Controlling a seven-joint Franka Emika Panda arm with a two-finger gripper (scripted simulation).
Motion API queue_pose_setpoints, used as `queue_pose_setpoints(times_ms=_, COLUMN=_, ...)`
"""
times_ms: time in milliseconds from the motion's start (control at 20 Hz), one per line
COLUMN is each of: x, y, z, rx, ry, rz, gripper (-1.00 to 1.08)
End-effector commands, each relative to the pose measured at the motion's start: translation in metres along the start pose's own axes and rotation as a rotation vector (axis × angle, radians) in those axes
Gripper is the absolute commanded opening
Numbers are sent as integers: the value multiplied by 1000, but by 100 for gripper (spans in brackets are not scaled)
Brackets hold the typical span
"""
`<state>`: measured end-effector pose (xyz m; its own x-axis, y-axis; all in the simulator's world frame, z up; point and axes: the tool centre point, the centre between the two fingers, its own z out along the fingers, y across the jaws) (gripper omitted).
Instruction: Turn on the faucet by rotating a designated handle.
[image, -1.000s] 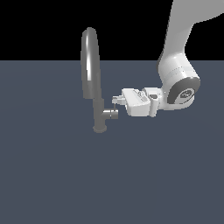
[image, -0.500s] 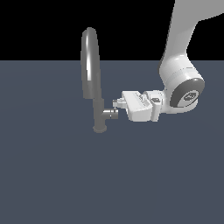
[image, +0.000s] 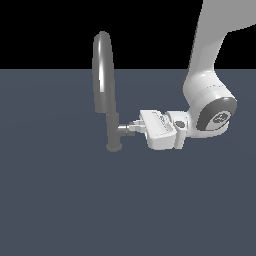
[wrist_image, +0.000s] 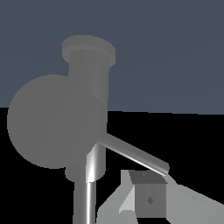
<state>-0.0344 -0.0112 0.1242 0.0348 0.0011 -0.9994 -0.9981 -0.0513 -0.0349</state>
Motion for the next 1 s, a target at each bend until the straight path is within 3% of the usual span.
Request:
queue_pose_setpoints(times_ms=0, x=23, y=14, z=0, rx=3, ry=0, rz=33, gripper=-100)
queue_pose_setpoints(times_ms=50, x=4, y=2, z=0, rx=0, ry=-1, rz=2, gripper=-100)
queue_pose_setpoints(times_ms=500, x=59, y=16, z=0, rx=3, ry=-1, rz=35, gripper=-100)
queue_pose_setpoints(times_ms=550, x=59, y=16, z=0, rx=3, ry=-1, rz=35, gripper=-100)
queue_pose_setpoints(times_ms=600, x=34, y=4, z=0, rx=-2, ry=-5, rz=-6, gripper=-100)
queue_pose_setpoints(times_ms=950, x=66, y=2, z=0, rx=1, ry=-2, rz=19, gripper=-100)
